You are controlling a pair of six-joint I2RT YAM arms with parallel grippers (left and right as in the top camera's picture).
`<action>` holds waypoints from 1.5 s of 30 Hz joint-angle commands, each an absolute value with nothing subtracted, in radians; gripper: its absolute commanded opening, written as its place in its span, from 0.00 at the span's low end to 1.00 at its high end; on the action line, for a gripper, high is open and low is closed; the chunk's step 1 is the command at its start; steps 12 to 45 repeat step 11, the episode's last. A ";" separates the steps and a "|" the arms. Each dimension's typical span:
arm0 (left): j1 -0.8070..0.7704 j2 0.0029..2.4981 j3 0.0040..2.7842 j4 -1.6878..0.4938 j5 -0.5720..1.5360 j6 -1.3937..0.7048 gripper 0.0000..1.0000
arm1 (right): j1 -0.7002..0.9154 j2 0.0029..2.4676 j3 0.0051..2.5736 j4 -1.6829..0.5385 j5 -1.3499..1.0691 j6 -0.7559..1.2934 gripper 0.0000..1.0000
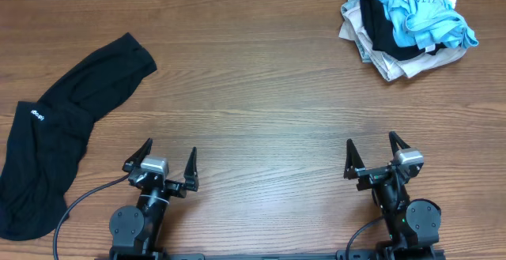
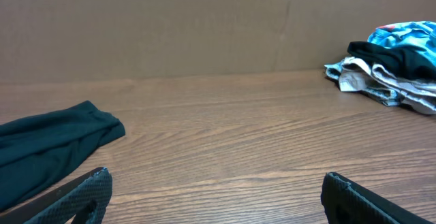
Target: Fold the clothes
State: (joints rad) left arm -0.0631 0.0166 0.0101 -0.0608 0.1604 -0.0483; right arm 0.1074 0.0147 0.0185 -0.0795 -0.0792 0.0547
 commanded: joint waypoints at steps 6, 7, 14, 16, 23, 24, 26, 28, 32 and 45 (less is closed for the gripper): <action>-0.060 0.004 0.005 -0.063 0.149 -0.033 1.00 | 0.111 0.003 0.008 -0.075 -0.083 0.052 1.00; -0.060 0.004 0.005 -0.063 0.149 -0.033 1.00 | 0.111 0.003 0.008 -0.075 -0.083 0.052 1.00; -0.060 0.005 0.005 -0.063 0.149 -0.033 1.00 | 0.111 0.003 0.008 -0.075 -0.083 0.052 1.00; -0.060 0.005 0.005 -0.063 0.149 -0.033 1.00 | 0.111 0.003 0.008 -0.075 -0.083 0.052 1.00; -0.060 0.005 0.005 -0.063 0.149 -0.033 1.00 | 0.111 0.003 0.008 -0.075 -0.083 0.052 1.00; -0.060 0.005 0.005 -0.063 0.149 -0.033 1.00 | 0.111 0.003 0.008 -0.075 -0.083 0.052 1.00; -0.060 0.005 0.005 -0.063 0.149 -0.033 1.00 | 0.111 0.003 0.008 -0.075 -0.083 0.052 1.00; -0.060 0.005 0.005 -0.063 0.149 -0.033 1.00 | 0.111 0.003 0.008 -0.075 -0.083 0.052 1.00; -0.060 0.005 0.005 -0.063 0.149 -0.033 1.00 | 0.111 0.003 0.008 -0.075 -0.083 0.052 1.00; -0.060 0.005 0.005 -0.063 0.149 -0.033 1.00 | 0.111 0.003 0.008 -0.075 -0.083 0.052 1.00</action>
